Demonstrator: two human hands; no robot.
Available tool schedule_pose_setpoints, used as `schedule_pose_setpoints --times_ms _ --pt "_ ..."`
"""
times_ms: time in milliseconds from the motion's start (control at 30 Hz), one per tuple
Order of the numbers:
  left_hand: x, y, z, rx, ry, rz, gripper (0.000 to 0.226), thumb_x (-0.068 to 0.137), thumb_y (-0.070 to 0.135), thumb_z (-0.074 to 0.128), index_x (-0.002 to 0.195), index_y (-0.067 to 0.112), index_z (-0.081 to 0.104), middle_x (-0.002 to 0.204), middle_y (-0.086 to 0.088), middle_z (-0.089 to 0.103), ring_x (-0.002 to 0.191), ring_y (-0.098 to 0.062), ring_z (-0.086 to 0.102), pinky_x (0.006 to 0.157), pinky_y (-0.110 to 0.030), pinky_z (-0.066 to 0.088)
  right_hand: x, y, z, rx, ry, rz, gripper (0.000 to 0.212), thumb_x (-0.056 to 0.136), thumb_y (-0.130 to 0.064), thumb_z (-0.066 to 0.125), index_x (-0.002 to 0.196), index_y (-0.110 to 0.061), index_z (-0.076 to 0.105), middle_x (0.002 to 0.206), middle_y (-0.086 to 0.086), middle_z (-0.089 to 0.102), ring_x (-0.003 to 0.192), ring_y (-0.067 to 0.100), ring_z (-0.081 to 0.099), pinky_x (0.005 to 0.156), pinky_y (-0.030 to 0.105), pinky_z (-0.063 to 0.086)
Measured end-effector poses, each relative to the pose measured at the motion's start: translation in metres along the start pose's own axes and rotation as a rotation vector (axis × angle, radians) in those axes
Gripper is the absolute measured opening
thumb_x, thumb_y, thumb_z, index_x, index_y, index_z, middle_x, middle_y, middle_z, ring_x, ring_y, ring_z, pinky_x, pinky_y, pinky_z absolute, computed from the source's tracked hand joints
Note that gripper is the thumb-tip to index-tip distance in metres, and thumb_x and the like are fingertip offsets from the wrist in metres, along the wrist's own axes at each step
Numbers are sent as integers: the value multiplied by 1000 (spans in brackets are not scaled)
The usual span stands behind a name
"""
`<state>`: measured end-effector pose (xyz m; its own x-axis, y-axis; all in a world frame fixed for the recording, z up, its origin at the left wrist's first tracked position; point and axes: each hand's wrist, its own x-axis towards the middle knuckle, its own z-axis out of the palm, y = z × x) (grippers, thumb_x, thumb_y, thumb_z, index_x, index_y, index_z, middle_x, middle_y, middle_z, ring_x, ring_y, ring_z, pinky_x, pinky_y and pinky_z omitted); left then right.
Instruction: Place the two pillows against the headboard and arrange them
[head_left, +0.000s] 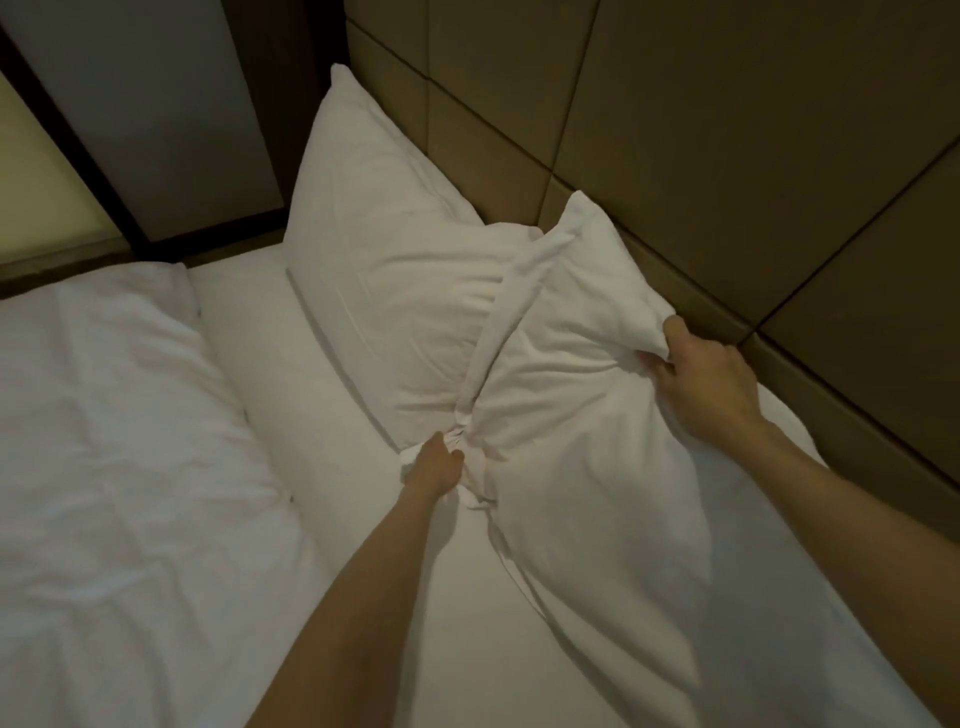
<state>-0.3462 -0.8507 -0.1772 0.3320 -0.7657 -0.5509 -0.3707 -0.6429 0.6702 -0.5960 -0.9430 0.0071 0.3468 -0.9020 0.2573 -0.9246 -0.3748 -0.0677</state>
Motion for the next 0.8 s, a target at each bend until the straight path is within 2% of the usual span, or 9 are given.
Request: schedule_pose_setpoints --times_ms 133,200,300,367,467,600,700,733,800 --pt "-33 7 -41 13 52 -23 52 98 23 37 146 3 31 151 -21 37 136 -34 39 107 -33 33 -30 9 -26 274 115 98 22 94 -26 48 82 -17 32 64 14 48 62 37 49 54 38 34" --pt "-49 9 -54 -6 80 -2 51 97 22 38 146 8 34 148 -20 41 132 -34 43 107 -36 35 -51 15 -36 350 172 23 23 89 -22 46 77 -22 28 61 9 43 59 32 41 53 35 29" --pt "-75 15 -56 7 73 71 52 96 20 37 147 15 32 150 -17 40 133 -33 43 109 -38 37 -64 17 -44 322 214 -169 18 85 -18 43 73 -21 29 61 4 41 57 29 40 58 32 24" --pt "-91 22 -51 32 61 98 53 97 21 36 149 15 30 151 -16 38 136 -33 40 111 -40 36 -52 11 -42 214 189 -177 19 92 -20 44 74 -16 38 69 9 50 66 31 48 63 35 27" --pt "-109 35 -46 23 87 112 53 97 22 37 148 13 30 151 -16 38 138 -33 38 113 -41 34 -31 3 -40 -36 77 -39 18 95 -22 46 103 -8 53 108 16 56 99 35 50 80 43 34" --pt "-141 51 -46 5 134 120 50 97 20 38 146 10 36 150 -17 40 136 -32 40 111 -38 33 -47 8 -50 -161 -29 -228 48 95 -31 42 142 -19 36 151 9 36 135 31 35 101 49 32" --pt "-172 57 -53 11 174 136 49 97 19 38 145 9 38 150 -16 40 136 -32 40 111 -38 34 -68 24 -54 -275 -456 -200 63 98 -40 36 152 -22 9 163 5 3 148 26 6 115 50 15" --pt "-188 58 -58 11 192 142 49 97 19 38 144 9 39 150 -15 40 135 -32 41 112 -38 33 -77 27 -60 -265 -534 -167 64 98 -40 36 153 -23 7 163 4 1 149 26 4 116 51 13" --pt "-218 59 -67 7 232 167 47 96 19 38 142 10 42 149 -13 42 135 -30 42 111 -37 33 -90 26 -76 -178 -508 -143 60 98 -36 36 152 -22 12 162 4 9 147 26 10 115 51 13"
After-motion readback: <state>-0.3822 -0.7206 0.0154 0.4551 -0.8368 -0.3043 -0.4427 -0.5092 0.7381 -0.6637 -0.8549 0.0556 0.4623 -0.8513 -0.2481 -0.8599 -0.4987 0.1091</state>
